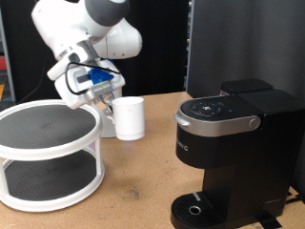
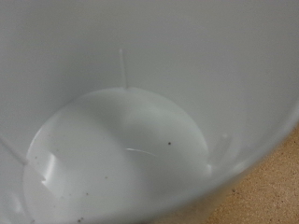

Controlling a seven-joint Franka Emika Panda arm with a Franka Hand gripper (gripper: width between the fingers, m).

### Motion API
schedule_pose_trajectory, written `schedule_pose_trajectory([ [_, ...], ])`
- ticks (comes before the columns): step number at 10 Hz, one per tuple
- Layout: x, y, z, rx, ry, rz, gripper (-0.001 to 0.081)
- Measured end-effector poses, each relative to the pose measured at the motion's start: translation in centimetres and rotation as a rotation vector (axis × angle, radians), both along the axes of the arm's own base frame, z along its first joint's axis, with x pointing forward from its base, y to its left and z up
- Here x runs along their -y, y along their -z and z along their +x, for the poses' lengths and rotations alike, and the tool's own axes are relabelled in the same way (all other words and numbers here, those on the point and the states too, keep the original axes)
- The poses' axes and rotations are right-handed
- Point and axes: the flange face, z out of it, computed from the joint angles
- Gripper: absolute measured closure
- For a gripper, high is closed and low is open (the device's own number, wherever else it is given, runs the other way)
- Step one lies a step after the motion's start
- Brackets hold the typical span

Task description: Make a cup of coffee with the keurig machine

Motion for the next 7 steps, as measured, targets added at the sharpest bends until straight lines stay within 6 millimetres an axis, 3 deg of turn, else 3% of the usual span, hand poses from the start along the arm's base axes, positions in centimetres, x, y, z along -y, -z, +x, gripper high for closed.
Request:
schedule_pose_trajectory([
  [3,-2.0,0.6,1.1,-0.006,-0.003,0.005,0.073],
  [7,-2.2,0.9,1.2,-0.014,-0.005,0.004,0.073],
])
